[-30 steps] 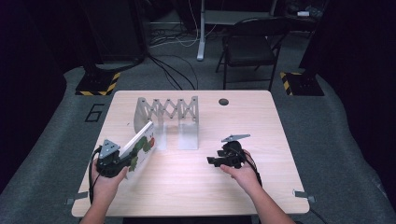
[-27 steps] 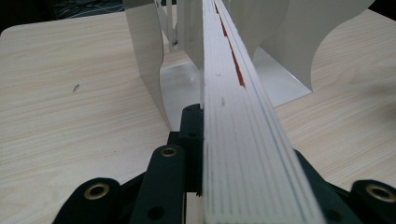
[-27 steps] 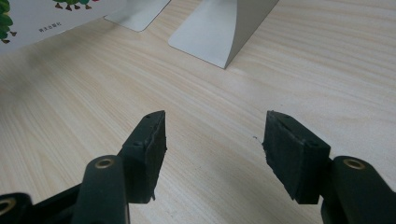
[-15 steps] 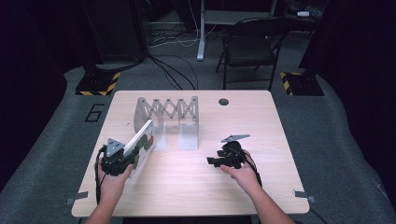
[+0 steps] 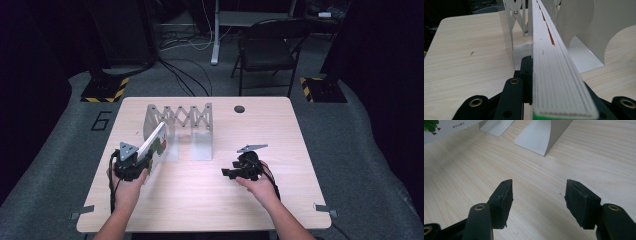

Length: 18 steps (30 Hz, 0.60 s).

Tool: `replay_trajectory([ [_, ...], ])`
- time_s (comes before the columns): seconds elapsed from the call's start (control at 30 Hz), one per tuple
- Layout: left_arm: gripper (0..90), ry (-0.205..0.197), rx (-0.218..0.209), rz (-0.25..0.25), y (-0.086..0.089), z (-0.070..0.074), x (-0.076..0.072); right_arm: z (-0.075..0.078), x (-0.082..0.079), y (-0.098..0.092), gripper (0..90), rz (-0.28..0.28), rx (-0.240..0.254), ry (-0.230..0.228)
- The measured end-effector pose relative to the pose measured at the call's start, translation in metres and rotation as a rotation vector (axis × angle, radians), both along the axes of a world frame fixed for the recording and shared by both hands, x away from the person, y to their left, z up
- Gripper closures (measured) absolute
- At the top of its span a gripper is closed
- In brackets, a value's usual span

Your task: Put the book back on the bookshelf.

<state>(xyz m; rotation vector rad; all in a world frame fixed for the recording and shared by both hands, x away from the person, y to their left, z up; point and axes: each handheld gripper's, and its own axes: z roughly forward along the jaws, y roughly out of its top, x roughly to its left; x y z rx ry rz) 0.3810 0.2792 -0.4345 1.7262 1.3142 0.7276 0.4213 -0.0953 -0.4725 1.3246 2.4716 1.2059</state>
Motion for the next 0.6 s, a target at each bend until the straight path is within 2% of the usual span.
replay_trajectory([
  [0.07,75.7,-0.002,-0.001,0.005,-0.001,0.000,0.003,0.000,0.000,0.000,39.3,-0.006,-0.002,0.011],
  [0.2,75.7,-0.005,0.004,0.019,-0.002,0.000,0.009,-0.001,0.001,0.000,39.3,0.002,0.002,-0.001],
  [0.23,75.7,-0.005,-0.001,0.023,-0.002,0.001,0.010,0.000,0.000,0.001,39.3,-0.006,0.003,0.017],
  [0.3,75.7,-0.009,0.002,0.027,-0.002,0.000,0.014,-0.001,0.000,0.001,39.3,0.000,0.003,0.002],
  [0.37,75.7,-0.005,0.006,0.031,-0.003,0.000,0.016,-0.001,0.000,0.000,39.3,0.000,0.004,0.003],
  [0.4,75.8,-0.001,0.008,0.034,-0.003,0.000,0.017,0.000,0.000,0.001,39.3,-0.007,0.003,0.018],
  [0.6,75.7,0.001,-0.004,0.058,-0.005,-0.003,0.024,-0.001,0.001,0.000,39.2,0.003,0.002,0.005],
])
